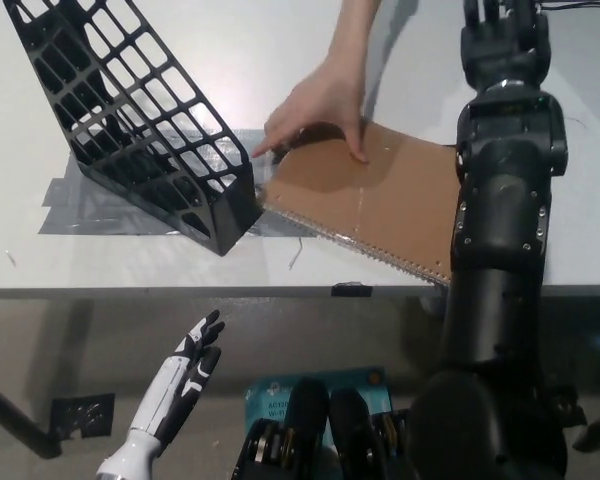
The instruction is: A shelf with a book inside it is placed on the center of the desk infront of the robot. The robot uses its right hand to grab the book, take it out and hand it to a person.
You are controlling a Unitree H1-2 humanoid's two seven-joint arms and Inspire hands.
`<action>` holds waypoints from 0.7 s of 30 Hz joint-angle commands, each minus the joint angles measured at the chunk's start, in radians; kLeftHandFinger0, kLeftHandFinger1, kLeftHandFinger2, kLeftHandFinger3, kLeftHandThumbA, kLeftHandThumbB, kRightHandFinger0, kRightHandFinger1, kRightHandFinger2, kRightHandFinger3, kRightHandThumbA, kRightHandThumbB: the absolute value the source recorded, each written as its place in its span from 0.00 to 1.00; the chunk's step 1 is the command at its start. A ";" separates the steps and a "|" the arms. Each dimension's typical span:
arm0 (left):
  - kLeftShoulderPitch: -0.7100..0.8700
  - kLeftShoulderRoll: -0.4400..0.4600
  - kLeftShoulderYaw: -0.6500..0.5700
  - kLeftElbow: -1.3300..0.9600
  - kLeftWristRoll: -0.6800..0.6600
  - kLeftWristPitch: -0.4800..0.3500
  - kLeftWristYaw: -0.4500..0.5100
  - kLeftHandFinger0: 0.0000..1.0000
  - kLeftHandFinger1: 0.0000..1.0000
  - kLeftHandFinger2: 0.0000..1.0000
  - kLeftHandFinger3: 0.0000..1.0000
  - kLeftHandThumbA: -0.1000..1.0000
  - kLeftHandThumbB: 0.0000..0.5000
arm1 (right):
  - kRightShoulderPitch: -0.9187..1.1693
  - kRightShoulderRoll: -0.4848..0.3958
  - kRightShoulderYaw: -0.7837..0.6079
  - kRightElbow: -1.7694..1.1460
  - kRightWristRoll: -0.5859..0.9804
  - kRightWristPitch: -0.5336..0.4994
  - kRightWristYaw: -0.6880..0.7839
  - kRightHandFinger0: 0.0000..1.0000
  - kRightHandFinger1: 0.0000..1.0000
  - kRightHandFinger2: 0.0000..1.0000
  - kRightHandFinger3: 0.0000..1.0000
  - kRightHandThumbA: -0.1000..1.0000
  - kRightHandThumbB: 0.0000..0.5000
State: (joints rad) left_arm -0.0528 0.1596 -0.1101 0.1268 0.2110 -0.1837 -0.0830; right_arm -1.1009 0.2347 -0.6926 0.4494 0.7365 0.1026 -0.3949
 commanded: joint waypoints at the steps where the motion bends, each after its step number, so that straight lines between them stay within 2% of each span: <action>1: -0.012 0.008 0.004 -0.038 0.003 -0.023 0.008 1.00 1.00 1.00 1.00 1.00 0.56 | -0.027 -0.016 0.037 -0.014 0.019 -0.039 0.017 0.00 0.04 0.72 1.00 0.00 0.05; 4: -0.012 0.008 0.005 -0.037 0.001 -0.020 0.006 1.00 1.00 1.00 1.00 1.00 0.57 | -0.017 -0.012 0.046 -0.044 0.019 -0.029 -0.004 0.00 0.03 0.53 1.00 0.00 0.08; 5: -0.016 0.009 0.007 -0.039 -0.001 -0.017 0.005 1.00 1.00 1.00 1.00 1.00 0.57 | -0.006 -0.007 0.058 -0.079 0.021 -0.014 -0.002 0.00 0.01 0.41 1.00 0.00 0.07; 7: -0.018 0.011 0.008 -0.041 -0.001 -0.015 0.004 1.00 1.00 1.00 1.00 1.00 0.56 | 0.031 0.003 0.093 -0.170 0.032 0.030 0.020 0.00 0.01 0.43 1.00 0.00 0.10; 9: -0.019 0.012 0.008 -0.039 -0.001 -0.018 0.005 1.00 1.00 1.00 1.00 1.00 0.55 | 0.047 0.008 0.107 -0.205 0.044 0.043 0.026 0.00 0.00 0.53 1.00 0.00 0.10; 10: -0.022 0.012 0.010 -0.037 -0.006 -0.020 0.003 1.00 1.00 1.00 1.00 1.00 0.55 | 0.080 0.010 0.139 -0.269 0.061 0.072 0.049 0.00 0.05 0.59 0.53 0.00 0.14; 11: -0.023 0.012 0.011 -0.037 -0.007 -0.020 0.002 1.00 1.00 1.00 1.00 1.00 0.55 | 0.092 0.010 0.151 -0.293 0.068 0.083 0.058 0.00 0.05 0.59 0.53 0.00 0.14; 12: -0.022 0.010 0.011 -0.043 -0.007 -0.009 0.001 1.00 1.00 1.00 1.00 1.00 0.56 | 0.144 0.004 0.197 -0.381 0.098 0.131 0.106 0.00 0.16 0.59 0.40 0.00 0.17; 13: -0.021 0.009 0.012 -0.045 -0.008 -0.005 0.001 1.00 1.00 1.00 1.00 1.00 0.56 | 0.163 0.000 0.215 -0.412 0.108 0.148 0.122 0.00 0.16 0.59 0.40 0.00 0.17; 14: -0.022 0.008 0.014 -0.046 -0.011 0.001 0.000 1.00 1.00 1.00 1.00 1.00 0.57 | 0.227 -0.032 0.294 -0.507 0.086 0.194 0.176 0.03 0.29 0.63 0.39 0.02 0.24; 15: -0.022 0.009 0.015 -0.046 -0.010 0.001 0.000 1.00 1.00 1.00 1.00 1.00 0.56 | 0.272 -0.055 0.344 -0.571 0.070 0.217 0.211 0.18 0.47 0.82 0.61 0.11 0.25; 16: -0.022 0.010 0.015 -0.046 -0.010 0.000 0.000 1.00 1.00 1.00 1.00 1.00 0.56 | 0.302 -0.071 0.378 -0.614 0.061 0.232 0.234 0.18 0.47 0.82 0.61 0.11 0.25; 17: -0.022 0.011 0.015 -0.046 -0.009 -0.001 0.000 1.00 1.00 1.00 1.00 1.00 0.54 | 0.343 -0.099 0.424 -0.666 0.058 0.249 0.274 0.41 0.67 0.92 0.72 0.30 0.22; 18: -0.022 0.012 0.015 -0.046 -0.008 -0.002 0.000 1.00 1.00 1.00 1.00 1.00 0.54 | 0.358 -0.114 0.444 -0.684 0.058 0.254 0.291 0.48 0.66 0.83 0.67 0.40 0.23; 19: -0.010 0.015 0.017 -0.052 -0.010 0.001 0.000 1.00 1.00 1.00 1.00 1.00 0.54 | 0.438 -0.151 0.514 -0.780 0.052 0.273 0.341 0.86 0.97 1.00 1.00 0.55 0.44; 20: -0.005 0.017 0.018 -0.055 -0.008 0.003 0.001 1.00 1.00 1.00 1.00 1.00 0.54 | 0.491 -0.178 0.561 -0.838 0.028 0.265 0.375 1.00 1.00 1.00 1.00 0.70 0.50; 21: 0.001 0.020 0.021 -0.057 -0.007 0.005 0.001 1.00 1.00 1.00 1.00 1.00 0.54 | 0.561 -0.218 0.628 -0.905 -0.013 0.238 0.428 1.00 1.00 1.00 1.00 0.86 0.56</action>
State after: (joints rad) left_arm -0.0598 0.1596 -0.1039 0.1262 0.2116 -0.1783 -0.0834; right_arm -0.7777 0.1825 -0.3815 -0.0552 0.7759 0.2259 -0.3081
